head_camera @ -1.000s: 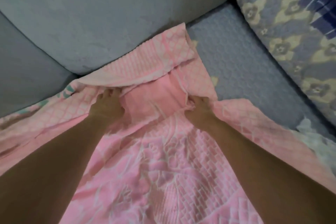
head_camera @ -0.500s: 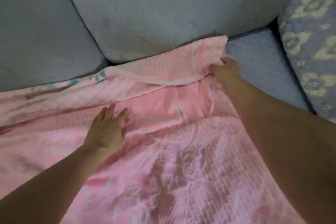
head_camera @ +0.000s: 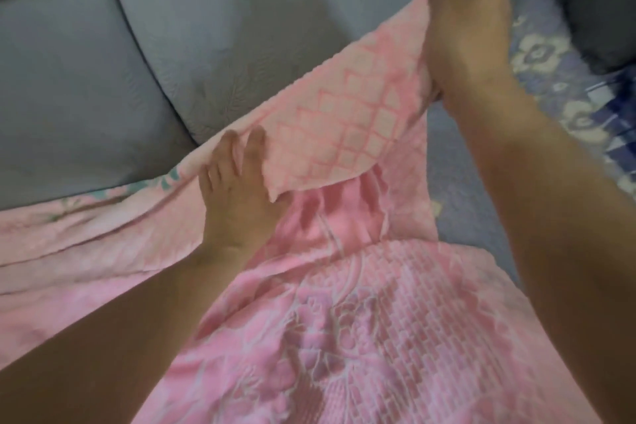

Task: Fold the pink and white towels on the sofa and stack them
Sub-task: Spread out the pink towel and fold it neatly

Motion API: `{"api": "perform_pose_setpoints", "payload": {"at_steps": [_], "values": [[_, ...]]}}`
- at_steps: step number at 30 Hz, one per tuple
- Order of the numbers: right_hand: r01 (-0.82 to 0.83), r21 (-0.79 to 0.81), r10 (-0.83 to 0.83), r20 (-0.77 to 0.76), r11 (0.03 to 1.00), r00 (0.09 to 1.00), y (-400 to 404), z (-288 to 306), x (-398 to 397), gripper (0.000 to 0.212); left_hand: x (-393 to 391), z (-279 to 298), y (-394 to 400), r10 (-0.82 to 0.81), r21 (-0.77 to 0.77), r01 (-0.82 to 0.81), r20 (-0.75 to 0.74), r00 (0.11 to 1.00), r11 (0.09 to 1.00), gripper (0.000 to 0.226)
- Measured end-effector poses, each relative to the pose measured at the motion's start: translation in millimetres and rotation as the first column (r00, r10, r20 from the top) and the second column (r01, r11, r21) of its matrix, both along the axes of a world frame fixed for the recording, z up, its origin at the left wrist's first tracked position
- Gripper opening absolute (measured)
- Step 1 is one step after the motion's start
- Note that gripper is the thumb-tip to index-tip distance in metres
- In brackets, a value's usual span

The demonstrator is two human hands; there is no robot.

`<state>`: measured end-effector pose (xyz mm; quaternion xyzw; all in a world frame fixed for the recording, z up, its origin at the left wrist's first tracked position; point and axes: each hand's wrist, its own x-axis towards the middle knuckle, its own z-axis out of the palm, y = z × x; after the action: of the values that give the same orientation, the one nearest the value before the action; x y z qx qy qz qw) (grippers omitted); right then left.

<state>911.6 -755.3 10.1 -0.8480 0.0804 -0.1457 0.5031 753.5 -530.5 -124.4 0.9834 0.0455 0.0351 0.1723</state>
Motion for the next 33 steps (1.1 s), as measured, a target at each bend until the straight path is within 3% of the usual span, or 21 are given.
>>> {"api": "perform_pose_setpoints", "payload": {"at_steps": [2,3,4,5,6,8,9,10,11,12,13,14,15,17,19,21,24,26,29,33], "values": [[-0.031,0.324,0.058,-0.076,0.946,0.995,-3,7,-5,0.029,14,16,0,0.006,-0.156,0.02,0.165,0.986,0.988,0.041],[-0.078,0.556,0.173,-0.12,0.827,0.978,-8,5,-9,0.021,18,22,0,0.057,-0.292,-0.014,0.139,0.989,0.956,0.018],[-0.123,0.727,0.317,-0.135,0.675,0.939,-13,-3,-13,0.014,21,28,-1,0.112,-0.449,-0.076,0.053,0.992,0.89,0.019],[-0.157,0.795,0.44,-0.15,0.586,0.885,-19,-16,-17,0.017,23,32,0,0.137,-0.574,-0.157,-0.078,0.988,0.804,0.033],[-0.197,0.785,0.537,-0.197,0.588,0.82,-23,-35,-25,0.025,21,33,2,0.097,-0.687,-0.229,-0.225,0.969,0.689,0.045],[-0.274,0.654,0.624,-0.389,0.705,0.678,-25,-79,-49,0.041,15,28,10,-0.057,-0.805,-0.376,-0.449,0.892,0.458,0.051],[-0.302,0.594,0.63,-0.482,0.746,0.608,-21,-101,-65,0.045,10,20,13,-0.107,-0.801,-0.426,-0.51,0.853,0.419,0.049],[-0.309,0.553,0.618,-0.548,0.773,0.564,-15,-119,-81,0.043,3,11,15,-0.107,-0.779,-0.451,-0.542,0.833,0.435,0.045],[-0.26,0.542,0.583,-0.596,0.799,0.552,-8,-133,-97,0.037,-5,0,15,-0.04,-0.73,-0.446,-0.542,0.84,0.518,0.039],[-0.138,0.563,0.529,-0.624,0.815,0.575,-2,-143,-110,0.031,-16,-12,16,0.034,-0.626,-0.385,-0.497,0.867,0.679,0.032],[0.031,0.595,0.457,-0.648,0.803,0.61,1,-151,-121,0.029,-30,-21,17,0.085,-0.45,-0.268,-0.387,0.918,0.852,0.037],[0.183,0.613,0.38,-0.668,0.769,0.64,3,-155,-131,0.029,-49,-26,16,0.075,-0.259,-0.138,-0.239,0.968,0.956,0.045],[0.285,0.633,0.331,-0.673,0.72,0.661,2,-155,-138,0.031,-70,-29,15,0.019,-0.123,-0.033,-0.11,0.994,0.992,0.051],[0.359,0.701,0.326,-0.643,0.616,0.693,-2,-144,-148,0.039,-114,-34,7,-0.078,0.022,0.08,-0.053,0.996,0.997,0.063],[0.42,0.794,0.365,-0.585,0.439,0.724,-7,-122,-156,0.048,-148,-45,-9,-0.077,0.109,0.1,-0.194,0.978,0.989,0.084],[0.42,0.881,0.422,-0.473,0.218,0.773,-8,-89,-165,0.053,-161,-46,-28,0.051,0.069,-0.033,-0.288,0.956,0.997,0.099],[0.364,0.931,0.446,-0.331,0.011,0.832,-11,-39,-176,0.053,-130,-30,-35,0.311,-0.069,-0.324,-0.154,0.938,0.944,0.104],[0.32,0.947,0.459,-0.28,-0.009,0.843,-13,-9,-183,0.056,-94,-9,-22,0.446,-0.147,-0.442,-0.001,0.895,0.885,0.099],[0.252,0.968,0.518,-0.213,-0.006,0.829,-9,42,-181,0.065,-47,40,7,0.554,-0.205,-0.527,0.11,0.825,0.825,0.094],[0.163,0.985,0.484,-0.119,-0.048,0.867,0,119,-164,0.059,-20,118,65,0.633,-0.124,-0.624,0.247,0.734,0.772,0.061]]}}
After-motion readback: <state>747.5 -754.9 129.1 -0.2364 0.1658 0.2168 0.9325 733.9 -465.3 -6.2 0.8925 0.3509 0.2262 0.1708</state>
